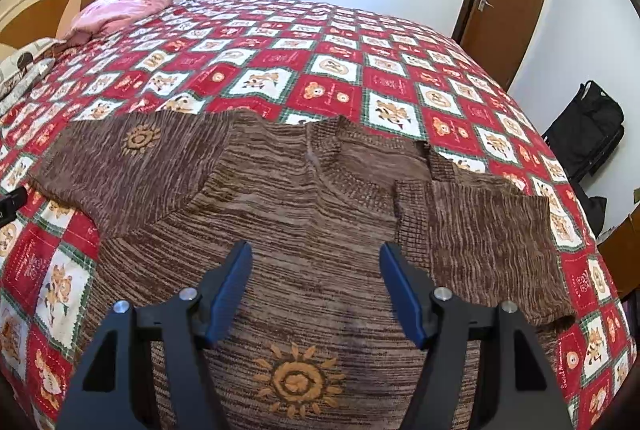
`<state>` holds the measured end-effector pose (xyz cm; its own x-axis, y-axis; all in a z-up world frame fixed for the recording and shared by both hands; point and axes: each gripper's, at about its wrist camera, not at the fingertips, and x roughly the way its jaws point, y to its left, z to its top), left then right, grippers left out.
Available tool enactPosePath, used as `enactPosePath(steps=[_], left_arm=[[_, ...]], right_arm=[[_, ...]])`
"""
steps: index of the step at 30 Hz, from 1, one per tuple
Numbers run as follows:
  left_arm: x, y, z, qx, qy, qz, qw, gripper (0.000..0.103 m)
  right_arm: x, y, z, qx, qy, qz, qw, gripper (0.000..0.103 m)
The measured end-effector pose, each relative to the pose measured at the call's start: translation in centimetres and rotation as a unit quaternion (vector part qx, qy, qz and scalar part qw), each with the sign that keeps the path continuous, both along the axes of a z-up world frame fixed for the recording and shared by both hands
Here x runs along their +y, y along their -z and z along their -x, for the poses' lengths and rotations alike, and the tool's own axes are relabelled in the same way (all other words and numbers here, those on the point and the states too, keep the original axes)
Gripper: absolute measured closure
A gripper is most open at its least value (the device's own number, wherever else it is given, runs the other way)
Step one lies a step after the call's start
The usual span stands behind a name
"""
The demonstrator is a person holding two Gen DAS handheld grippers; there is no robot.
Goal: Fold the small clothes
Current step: 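Move the left tool to the cuff of the other sleeve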
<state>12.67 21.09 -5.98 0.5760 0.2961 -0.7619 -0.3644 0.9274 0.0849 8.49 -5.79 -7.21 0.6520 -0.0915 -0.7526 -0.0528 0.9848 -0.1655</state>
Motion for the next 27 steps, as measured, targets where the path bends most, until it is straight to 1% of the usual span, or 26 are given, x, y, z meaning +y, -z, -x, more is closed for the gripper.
enactPosePath(steps=[8, 18, 20, 23, 25, 27], left_arm=[[1.5, 0.2, -0.4, 0.001, -0.019, -0.004, 0.9998, 0.001], [4.4, 1.3, -1.1, 0.011, -0.052, 0.021, 0.9983, 0.001], [5.2, 1.6, -1.0, 0.011, -0.062, 0.037, 0.9973, 0.001], [6.6, 1.9, -0.9, 0.001, -0.077, 0.073, 0.9944, 0.001], [7.6, 2.1, -0.8, -0.007, -0.089, 0.097, 0.9914, 0.001], [8.5, 2.5, -0.7, -0.019, -0.098, 0.131, 0.9864, 0.001]], right_arm=[[2.0, 0.3, -0.5, 0.005, -0.022, 0.013, 1.000, 0.033], [3.4, 0.7, -0.8, 0.009, -0.038, 0.013, 0.999, 0.033], [3.3, 0.7, -0.7, 0.010, -0.039, 0.009, 0.999, 0.033], [2.9, 0.6, -0.5, 0.009, -0.035, 0.001, 0.999, 0.033], [2.5, 0.5, -0.5, 0.009, -0.032, -0.009, 0.999, 0.033], [2.1, 0.4, -0.5, 0.008, -0.027, -0.015, 0.999, 0.033]])
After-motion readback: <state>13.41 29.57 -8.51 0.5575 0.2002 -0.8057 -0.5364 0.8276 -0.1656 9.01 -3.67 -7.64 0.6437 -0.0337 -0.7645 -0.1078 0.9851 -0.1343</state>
